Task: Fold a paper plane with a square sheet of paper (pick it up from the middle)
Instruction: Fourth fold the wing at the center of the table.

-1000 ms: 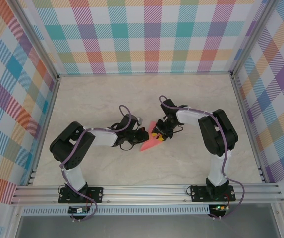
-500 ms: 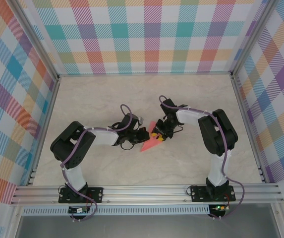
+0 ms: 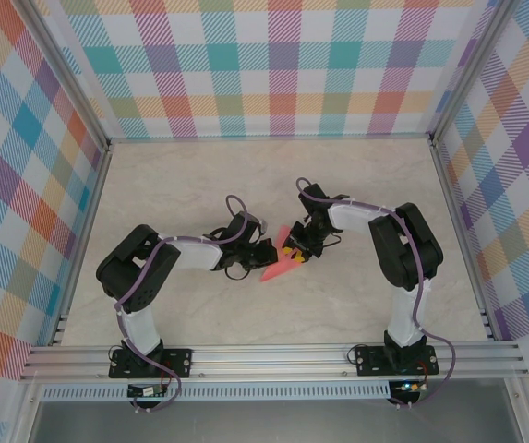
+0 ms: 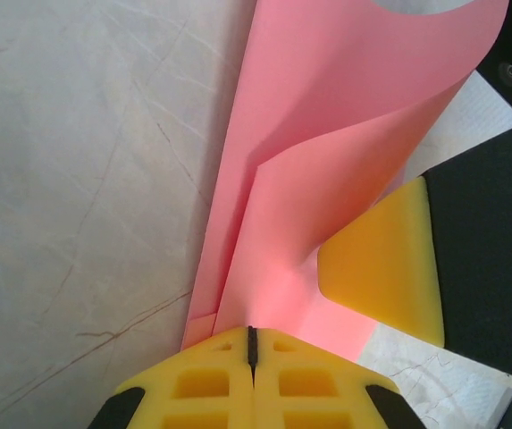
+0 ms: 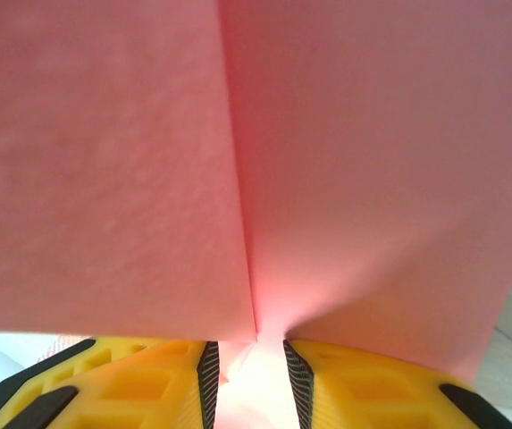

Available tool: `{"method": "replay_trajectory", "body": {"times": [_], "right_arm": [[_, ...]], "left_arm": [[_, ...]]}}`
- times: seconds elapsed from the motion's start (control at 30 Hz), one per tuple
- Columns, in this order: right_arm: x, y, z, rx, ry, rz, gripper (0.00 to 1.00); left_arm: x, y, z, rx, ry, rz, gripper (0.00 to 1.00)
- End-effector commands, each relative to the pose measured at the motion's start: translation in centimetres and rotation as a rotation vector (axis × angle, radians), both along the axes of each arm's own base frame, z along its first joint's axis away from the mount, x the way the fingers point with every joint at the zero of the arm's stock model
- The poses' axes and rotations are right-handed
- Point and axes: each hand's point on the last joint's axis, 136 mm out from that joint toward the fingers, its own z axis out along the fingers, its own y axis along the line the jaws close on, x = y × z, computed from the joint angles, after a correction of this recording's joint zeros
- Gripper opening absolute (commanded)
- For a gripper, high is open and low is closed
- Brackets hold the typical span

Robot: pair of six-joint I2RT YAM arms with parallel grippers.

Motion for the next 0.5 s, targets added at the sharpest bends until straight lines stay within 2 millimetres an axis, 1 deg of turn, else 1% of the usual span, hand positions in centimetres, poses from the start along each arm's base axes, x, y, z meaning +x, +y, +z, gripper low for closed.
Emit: {"method": "replay_trajectory", "body": {"times": [0.0,0.1,0.2,0.33,0.43,0.47], "right_arm": [[-4.0,-3.9,-5.9,-0.224,0.145,0.018,0.31],[-3.4,-3.2,-5.0,-0.184,0.111,0.022,0.32],[-2.1,-1.8,-3.0,-0.101,0.034,0.041,0.33],[-0.1,-0.2,1.4,-0.001,-0.119,0.081,0.35],[0.9,0.2,4.6,0.045,-0.24,0.115,0.35],[1.1,0.3,5.3,0.058,-0.275,0.132,0.35]], "left_arm": [[-0.1,0.1,-0.3,0.037,0.003,-0.01,0.0],[-0.2,0.4,-0.8,0.06,0.017,-0.008,0.0],[-0.7,1.0,-1.5,0.095,0.038,-0.002,0.0],[-1.2,1.6,-2.3,0.121,0.064,0.002,0.0],[-1.4,1.8,-2.5,0.133,0.079,0.005,0.0],[-1.4,1.8,-2.5,0.135,0.079,0.002,0.0]]}}
